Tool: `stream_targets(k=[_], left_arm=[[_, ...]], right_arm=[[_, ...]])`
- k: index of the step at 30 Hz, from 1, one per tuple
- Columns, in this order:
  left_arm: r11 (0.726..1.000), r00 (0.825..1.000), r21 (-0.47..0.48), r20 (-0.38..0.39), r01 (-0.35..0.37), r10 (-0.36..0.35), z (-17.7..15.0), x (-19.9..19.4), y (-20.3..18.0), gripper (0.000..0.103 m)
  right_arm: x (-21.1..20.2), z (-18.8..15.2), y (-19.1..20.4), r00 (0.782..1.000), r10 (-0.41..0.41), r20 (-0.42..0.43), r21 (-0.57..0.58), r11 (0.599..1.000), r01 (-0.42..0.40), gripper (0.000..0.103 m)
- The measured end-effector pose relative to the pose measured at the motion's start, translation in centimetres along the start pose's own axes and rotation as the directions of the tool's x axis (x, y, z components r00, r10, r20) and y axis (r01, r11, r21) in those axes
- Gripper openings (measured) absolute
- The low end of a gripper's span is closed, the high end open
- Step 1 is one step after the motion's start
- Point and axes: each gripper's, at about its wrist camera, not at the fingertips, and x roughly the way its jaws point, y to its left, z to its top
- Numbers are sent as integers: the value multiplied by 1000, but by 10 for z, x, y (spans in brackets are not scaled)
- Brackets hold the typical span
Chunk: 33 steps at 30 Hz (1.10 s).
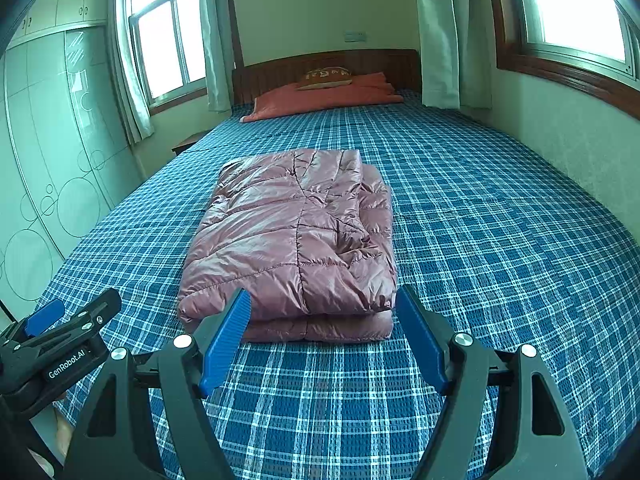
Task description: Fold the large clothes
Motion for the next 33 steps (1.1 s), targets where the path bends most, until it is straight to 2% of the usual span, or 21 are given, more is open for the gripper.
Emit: stream_targets(k=[12, 17, 21, 25, 29, 33], left_arm=[[999, 1000, 36, 25, -6, 5, 2, -2, -4, 97], [999, 1000, 37, 21, -6, 5, 2, 0, -6, 101], [1000, 1000, 23, 24, 20, -20, 2, 2, -5, 101], [997, 997, 10, 11, 75, -75, 4, 8, -5, 101], [999, 998, -3, 37, 44, -44, 7, 16, -4, 101], [1000, 1000, 8, 3, 22, -22, 14, 39, 1, 101]], right_arm=[[2, -2, 1, 1000, 0, -3, -5, 1000, 0, 74], [4, -2, 1, 1000, 0, -6, -6, 1000, 0, 74], [8, -3, 1, 1000, -2, -13, -6, 1000, 2, 74], [13, -5, 1, 1000, -1, -22, -10, 1000, 1, 74], [18, -3, -4, 1000, 0, -22, -3, 1000, 0, 74], [30, 2, -18, 999, -16, -31, 3, 1000, 16, 74]])
